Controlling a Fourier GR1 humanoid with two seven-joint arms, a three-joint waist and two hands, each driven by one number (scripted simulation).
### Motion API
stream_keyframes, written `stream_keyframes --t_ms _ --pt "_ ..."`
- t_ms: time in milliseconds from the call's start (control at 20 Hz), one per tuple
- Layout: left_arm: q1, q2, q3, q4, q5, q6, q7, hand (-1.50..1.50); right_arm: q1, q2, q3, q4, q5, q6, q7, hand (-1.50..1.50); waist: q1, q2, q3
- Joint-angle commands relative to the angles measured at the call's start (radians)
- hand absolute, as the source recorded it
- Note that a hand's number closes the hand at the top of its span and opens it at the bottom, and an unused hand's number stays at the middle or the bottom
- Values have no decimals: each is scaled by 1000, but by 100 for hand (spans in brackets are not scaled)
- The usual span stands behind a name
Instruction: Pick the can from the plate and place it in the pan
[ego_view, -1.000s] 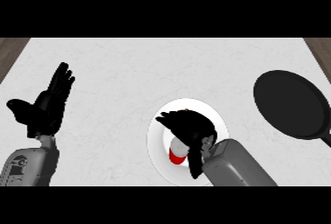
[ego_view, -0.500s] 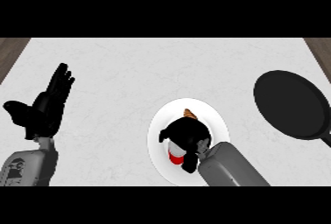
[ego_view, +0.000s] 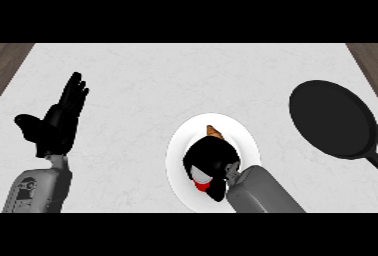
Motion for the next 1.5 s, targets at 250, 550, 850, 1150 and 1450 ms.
stream_keyframes --t_ms 250,550,850,1150,1450 --pt "6 11 17 -9 9 -1 9 0 -15 36 -364 136 22 -318 516 150 -15 10 -1" --pt "-1 3 -21 -23 -4 -17 20 0 -175 37 -310 112 232 -630 862 150 37 -2 -1" --pt "-10 6 -4 -7 16 -31 2 0 -385 37 -265 155 327 -765 1100 150 36 3 -1" --pt "2 -15 -29 -22 -21 7 33 0 -400 36 -362 136 450 -835 1096 150 6 -1 0" --pt "16 25 13 -27 13 -30 13 0 -335 -27 -539 90 412 -1027 970 150 3 4 1"
